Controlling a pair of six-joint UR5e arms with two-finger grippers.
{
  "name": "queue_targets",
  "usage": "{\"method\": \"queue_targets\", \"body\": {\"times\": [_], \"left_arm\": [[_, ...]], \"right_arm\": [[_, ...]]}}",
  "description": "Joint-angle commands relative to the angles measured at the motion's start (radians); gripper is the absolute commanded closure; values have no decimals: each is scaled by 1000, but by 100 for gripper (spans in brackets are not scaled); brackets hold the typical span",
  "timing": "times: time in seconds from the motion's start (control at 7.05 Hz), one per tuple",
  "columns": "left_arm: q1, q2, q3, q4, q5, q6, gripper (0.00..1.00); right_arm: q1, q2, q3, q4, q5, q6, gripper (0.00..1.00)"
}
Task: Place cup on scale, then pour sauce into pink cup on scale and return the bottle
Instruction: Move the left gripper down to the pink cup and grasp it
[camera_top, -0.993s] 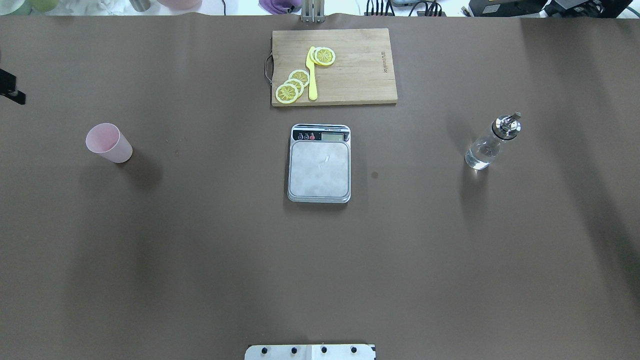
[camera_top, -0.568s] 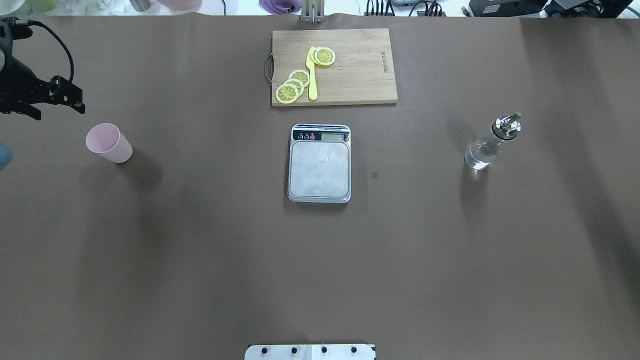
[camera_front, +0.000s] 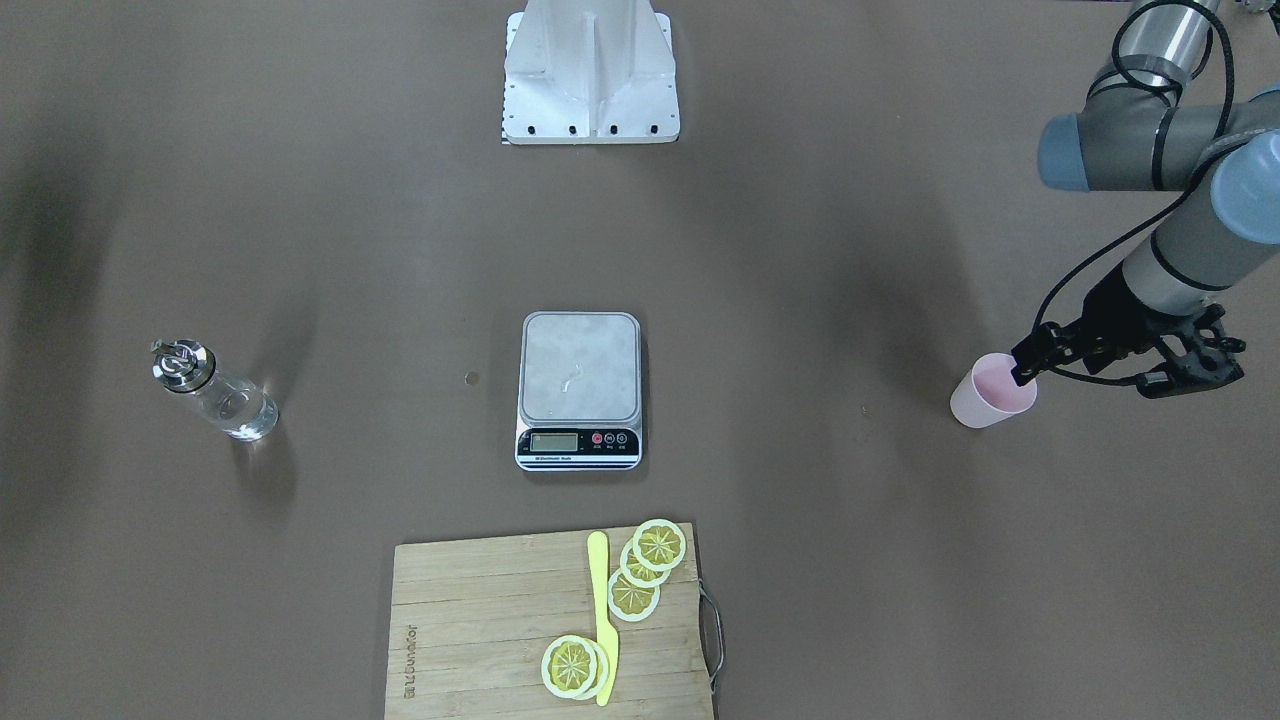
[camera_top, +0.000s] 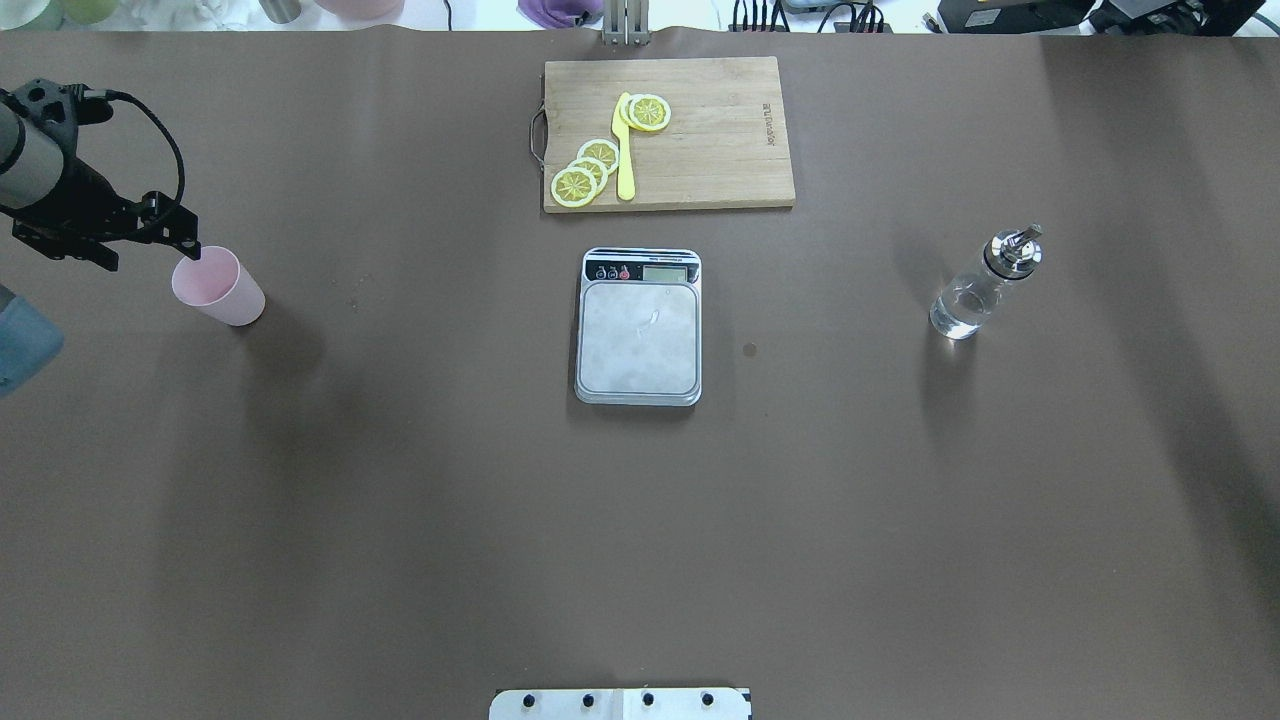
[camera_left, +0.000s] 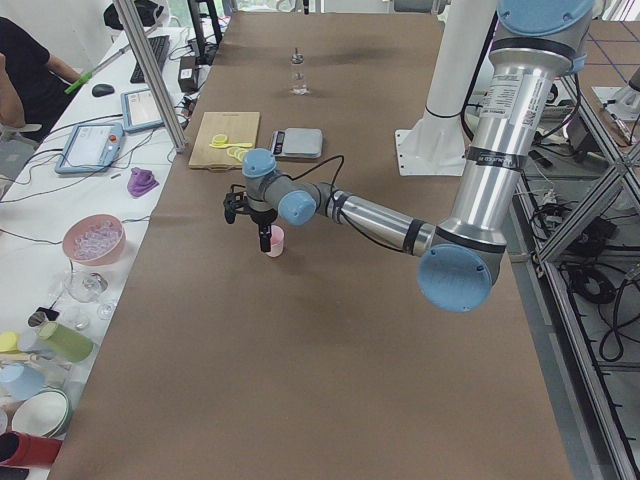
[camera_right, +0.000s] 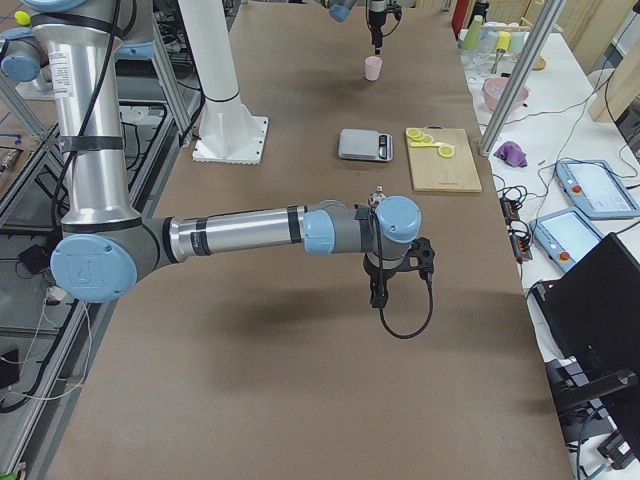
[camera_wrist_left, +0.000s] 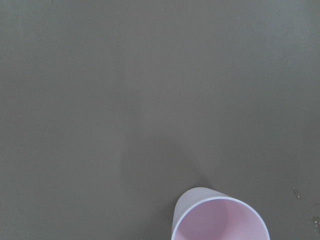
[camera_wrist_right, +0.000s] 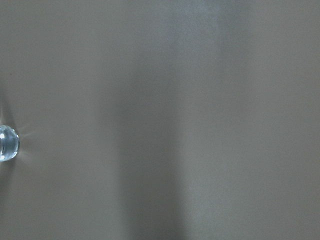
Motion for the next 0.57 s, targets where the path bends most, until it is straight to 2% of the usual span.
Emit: {"method": "queue_targets", "body": {"times": [0.0,0.43], "left_arm": [[40,2,9,-1,25,-2,3],[42,3,32,-3,26,2,22]], "right_arm": [[0,-1,0,0,0,2,0],[0,2,0,0,0,2,0]]}}
